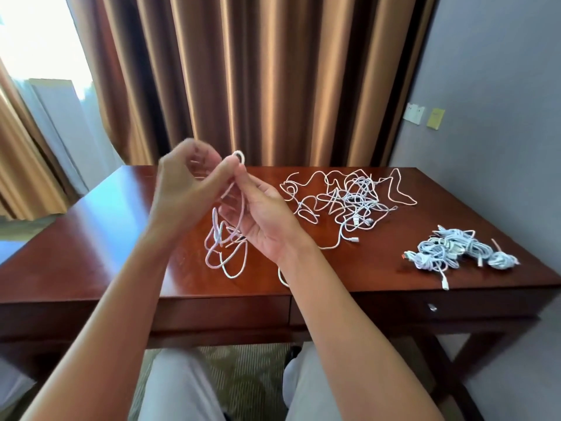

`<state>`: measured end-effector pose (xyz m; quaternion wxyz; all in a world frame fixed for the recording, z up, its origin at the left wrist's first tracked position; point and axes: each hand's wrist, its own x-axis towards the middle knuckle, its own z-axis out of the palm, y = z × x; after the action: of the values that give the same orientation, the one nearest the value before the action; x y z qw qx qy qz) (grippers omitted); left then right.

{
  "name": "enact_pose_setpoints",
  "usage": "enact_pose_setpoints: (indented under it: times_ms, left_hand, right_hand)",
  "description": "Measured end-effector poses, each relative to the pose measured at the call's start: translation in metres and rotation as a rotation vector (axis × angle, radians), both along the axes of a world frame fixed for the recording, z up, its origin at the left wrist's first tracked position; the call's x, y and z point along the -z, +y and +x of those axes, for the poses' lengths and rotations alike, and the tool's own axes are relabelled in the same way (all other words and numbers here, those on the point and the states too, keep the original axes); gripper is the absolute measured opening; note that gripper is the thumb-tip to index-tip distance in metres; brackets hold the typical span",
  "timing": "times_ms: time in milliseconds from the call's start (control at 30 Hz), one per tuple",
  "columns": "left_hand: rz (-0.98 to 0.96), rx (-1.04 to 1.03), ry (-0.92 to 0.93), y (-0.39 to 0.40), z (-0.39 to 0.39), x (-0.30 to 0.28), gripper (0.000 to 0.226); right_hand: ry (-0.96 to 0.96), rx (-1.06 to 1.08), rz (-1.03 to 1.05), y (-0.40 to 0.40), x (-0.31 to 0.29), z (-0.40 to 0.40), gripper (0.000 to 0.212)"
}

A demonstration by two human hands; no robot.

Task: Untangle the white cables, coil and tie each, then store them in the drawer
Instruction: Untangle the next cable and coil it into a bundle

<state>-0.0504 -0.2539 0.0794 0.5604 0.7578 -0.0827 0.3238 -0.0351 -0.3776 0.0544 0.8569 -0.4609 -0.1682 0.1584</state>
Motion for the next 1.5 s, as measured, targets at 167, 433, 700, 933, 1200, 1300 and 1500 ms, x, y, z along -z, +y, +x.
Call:
enact_pose_setpoints:
  times_ms: [167, 433, 700, 933, 1200, 1300, 1500]
  left_hand:
    - [0.139, 0.205, 0.091, -0.005, -0.009, 0.003, 0.02]
    - [0.047, 0.141, 0.055, -0.006, 0.0, 0.007, 0.014]
    - [0.668, 0.197, 0.043, 0.002, 0.004, 0.023, 0.007]
    - [0.806, 0.074, -0.105, 0.005, -0.002, 0.051, 0.018]
    - [0.335, 0.012, -0.003, -0.009, -0.011, 0.071, 0.024]
    - [0.309, 0.082, 0.051, -0.015, -0.011, 0.076, 0.034]
    - [0.287, 0.15, 0.068, -0.03, -0.008, 0.076, 0.023]
  right_hand:
    - [-0.061, -0.078, -0.204, -0.021, 0.005, -0.012, 0.026]
    - [-0.296, 0.049, -0.632, -0.046, 0.008, -0.008, 0.035]
    - [-0.384, 0.209, -0.758, -0.05, 0.018, -0.005, 0.04]
    - [-0.494, 0.286, -0.848, -0.047, 0.031, -0.011, 0.036]
    - [-0.486, 0.505, -0.31, -0.027, 0.058, -0.014, 0.01]
    - [-0.466, 0.555, -0.338, -0.02, 0.067, -0.013, 0.015]
    - [-0.472, 0.371, -0.535, -0.018, 0.073, -0.012, 0.04]
